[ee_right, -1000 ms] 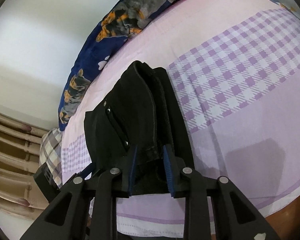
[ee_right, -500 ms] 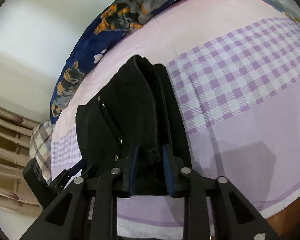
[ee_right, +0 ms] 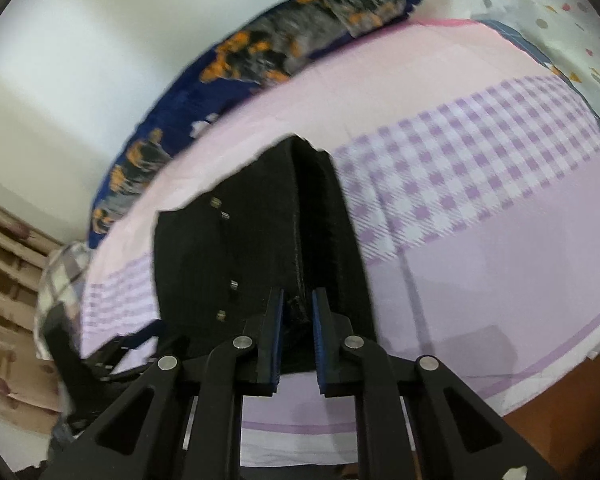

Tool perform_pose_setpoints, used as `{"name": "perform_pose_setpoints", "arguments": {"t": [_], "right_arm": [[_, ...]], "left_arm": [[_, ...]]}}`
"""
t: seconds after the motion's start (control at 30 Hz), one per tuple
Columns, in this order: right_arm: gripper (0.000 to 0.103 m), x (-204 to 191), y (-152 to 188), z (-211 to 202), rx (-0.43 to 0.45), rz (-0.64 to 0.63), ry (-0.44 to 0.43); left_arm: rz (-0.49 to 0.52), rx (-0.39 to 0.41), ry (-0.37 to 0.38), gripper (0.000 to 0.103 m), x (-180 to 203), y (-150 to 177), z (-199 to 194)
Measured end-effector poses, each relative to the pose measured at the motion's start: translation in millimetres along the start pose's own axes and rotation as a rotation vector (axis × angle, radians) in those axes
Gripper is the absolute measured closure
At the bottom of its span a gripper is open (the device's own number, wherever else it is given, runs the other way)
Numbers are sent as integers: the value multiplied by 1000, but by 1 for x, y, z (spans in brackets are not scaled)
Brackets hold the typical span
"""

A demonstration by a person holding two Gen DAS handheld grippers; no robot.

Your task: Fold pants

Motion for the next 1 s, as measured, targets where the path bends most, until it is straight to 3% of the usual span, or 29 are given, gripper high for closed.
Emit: {"name": "perform_pose_setpoints", "arguments": {"t": [0.3,0.43,0.57,0.7,0.93,1.0], "right_arm": [[91,12,7,11,-19,10,36],[78,8,-1,7,-29,14,52],[78,-4,-25,-6,69,-46,90],[78,-25,-54,-5,131,-92,56],[78,-67,-86,33,102,-167,17],[78,-71,-89,47,94,-190,43]], "left_arm": [[27,-7,-16,39,10,3,0],[22,-7,-16,39,11,3,0],[23,-6,-16,40,11,3,1],[22,-6,-16,40,12,3,1],[21,-7,-16,40,12,3,2],[22,-8,-17,40,12,3,2]]}}
Point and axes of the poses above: each gripper's, at about its wrist camera, not at the fingertips, and z roughly the way its jaws point, x to its right, y to its underside, the point moved 4 cm from there along z, roughly the way its jaws point, and after that the axes turned 7 degrees about z, right-handed, at the moved point
